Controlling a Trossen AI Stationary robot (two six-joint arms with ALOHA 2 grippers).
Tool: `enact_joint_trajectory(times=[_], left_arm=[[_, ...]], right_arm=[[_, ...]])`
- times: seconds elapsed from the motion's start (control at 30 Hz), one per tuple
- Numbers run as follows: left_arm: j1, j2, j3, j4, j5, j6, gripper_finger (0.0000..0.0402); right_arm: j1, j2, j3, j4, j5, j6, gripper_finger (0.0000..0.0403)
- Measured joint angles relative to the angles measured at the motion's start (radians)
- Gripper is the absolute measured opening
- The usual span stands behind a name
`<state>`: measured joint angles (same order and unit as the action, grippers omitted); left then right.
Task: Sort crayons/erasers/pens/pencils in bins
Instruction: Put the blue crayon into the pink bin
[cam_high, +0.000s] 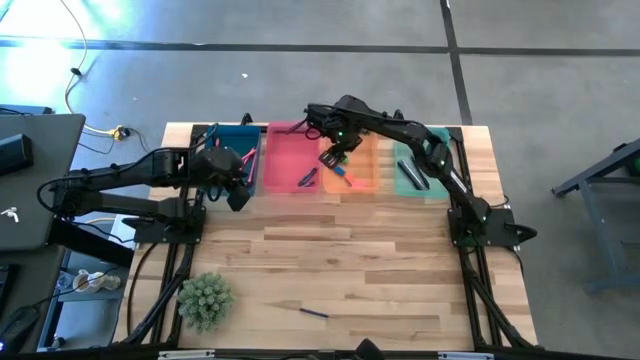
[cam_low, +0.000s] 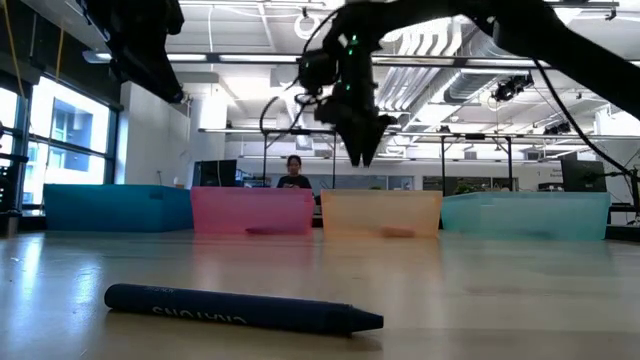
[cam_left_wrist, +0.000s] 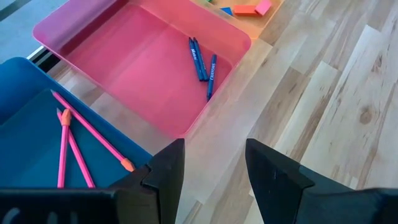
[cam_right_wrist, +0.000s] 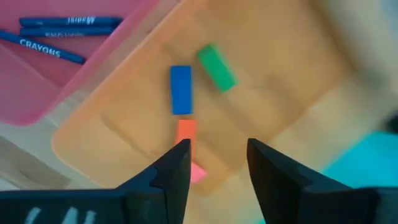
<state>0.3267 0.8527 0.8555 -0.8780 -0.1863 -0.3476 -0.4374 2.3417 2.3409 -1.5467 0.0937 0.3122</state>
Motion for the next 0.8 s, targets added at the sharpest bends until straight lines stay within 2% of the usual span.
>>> enact_joint_trajectory(times=[0.1, 0.23, 0.37, 0.47, 0.6, 0.8], left_arm=[[0.0, 0.0, 0.0, 0.0, 0.0, 0.0, 0.0167], [0.0, 0.015, 0.0, 0.01, 0.0, 0.0, 0.0193], [0.0, 0.033, -0.001, 0.09, 0.016, 0.039, 0.0215], [0.0, 0.04, -0.001, 0.192, 0.077, 0.099, 0.022], [-0.001, 0.061, 0.0, 0.306, 0.096, 0.123, 0.022], [-0.008, 0.09, 0.0, 0.359, 0.107, 0.148, 0.022]], right_arm=[[0.004, -0.056, 0.001, 0.001, 0.059, -0.007, 0.0141], [-0.001, -0.128, 0.001, 0.001, 0.065, -0.008, 0.014], [0.003, -0.198, 0.001, -0.01, 0.066, -0.025, 0.014], [0.014, -0.25, 0.001, -0.018, 0.066, -0.025, 0.014], [0.032, -0.316, 0.001, -0.02, 0.066, -0.035, 0.014], [0.096, -0.393, 0.001, -0.025, 0.11, -0.075, 0.014]])
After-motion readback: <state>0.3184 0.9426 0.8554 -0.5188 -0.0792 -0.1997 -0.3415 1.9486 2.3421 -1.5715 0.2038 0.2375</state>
